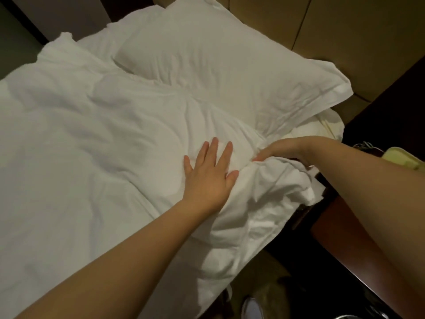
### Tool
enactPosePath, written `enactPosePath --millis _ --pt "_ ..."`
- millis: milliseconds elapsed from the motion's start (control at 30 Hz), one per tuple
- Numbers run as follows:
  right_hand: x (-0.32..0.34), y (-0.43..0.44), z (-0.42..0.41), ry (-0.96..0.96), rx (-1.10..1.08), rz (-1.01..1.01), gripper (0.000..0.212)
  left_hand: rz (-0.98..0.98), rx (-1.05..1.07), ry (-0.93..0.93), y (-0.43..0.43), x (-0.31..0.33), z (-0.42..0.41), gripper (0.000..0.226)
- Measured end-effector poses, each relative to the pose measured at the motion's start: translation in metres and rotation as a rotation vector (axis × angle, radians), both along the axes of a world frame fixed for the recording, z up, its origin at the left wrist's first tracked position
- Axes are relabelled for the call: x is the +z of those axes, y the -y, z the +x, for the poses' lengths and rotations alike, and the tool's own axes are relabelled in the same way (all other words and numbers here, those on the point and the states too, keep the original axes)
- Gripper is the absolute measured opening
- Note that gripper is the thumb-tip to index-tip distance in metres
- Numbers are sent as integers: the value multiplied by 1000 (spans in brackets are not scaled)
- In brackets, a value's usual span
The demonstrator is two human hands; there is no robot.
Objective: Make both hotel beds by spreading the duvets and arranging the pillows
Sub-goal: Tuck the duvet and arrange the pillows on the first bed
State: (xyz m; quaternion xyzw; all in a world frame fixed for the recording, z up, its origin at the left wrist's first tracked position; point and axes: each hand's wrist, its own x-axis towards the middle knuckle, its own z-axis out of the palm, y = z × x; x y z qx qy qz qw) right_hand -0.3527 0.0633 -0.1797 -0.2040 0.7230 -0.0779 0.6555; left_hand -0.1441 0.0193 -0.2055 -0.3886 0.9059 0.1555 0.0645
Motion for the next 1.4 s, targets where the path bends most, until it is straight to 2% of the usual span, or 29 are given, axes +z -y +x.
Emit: enactPosePath --millis 133,267,333,433,467,533,567,633,667,733,833,967,1067,1133,1200,1267,1400 --pt "19 -28 15 -10 78 -27 25 1 24 17 -41 13 13 63" --pt "36 -56 38 -225 30 -95 40 82 1 42 -93 21 36 72" --pt "46 -65 56 -258 -37 -187 32 94 22 78 -116 19 48 77" --pt "56 -72 66 -288 -286 -343 13 116 126 88 -139 16 66 83" --pt "56 -72 62 -359 -324 -396 17 115 148 94 -144 16 72 84" --pt "54 -76 50 -589 -229 -396 20 84 159 120 -151 15 86 84" --pt "49 -79 45 -707 -201 -385 29 70 154 146 -154 14 92 84" --pt "42 -95 46 -797 -192 -338 55 67 139 198 -156 10 101 83" --pt "34 -103 50 -805 -194 -349 61 68 134 213 -157 7 103 82" --pt "13 -118 62 -759 -224 -365 61 47 120 228 -158 1 105 82" --pt "-21 -131 92 -583 -245 -320 53 24 90 232 -163 -8 107 82" --pt "-62 -129 115 -270 -510 -292 72 -40 63 246 -163 -25 103 84" --pt "-80 -114 112 -21 -742 -347 77 -70 91 254 -153 -42 89 89" --pt "-84 -103 108 185 -909 -400 73 -100 117 265 -146 -53 78 92" --pt "-82 -89 106 316 -1027 -474 57 -140 139 262 -140 -63 68 88" --pt "-77 -72 105 258 -1069 -580 37 -171 156 224 -132 -71 59 68" --pt "-69 -77 73 -224 -979 -638 32 -132 153 135 -125 -63 34 40"
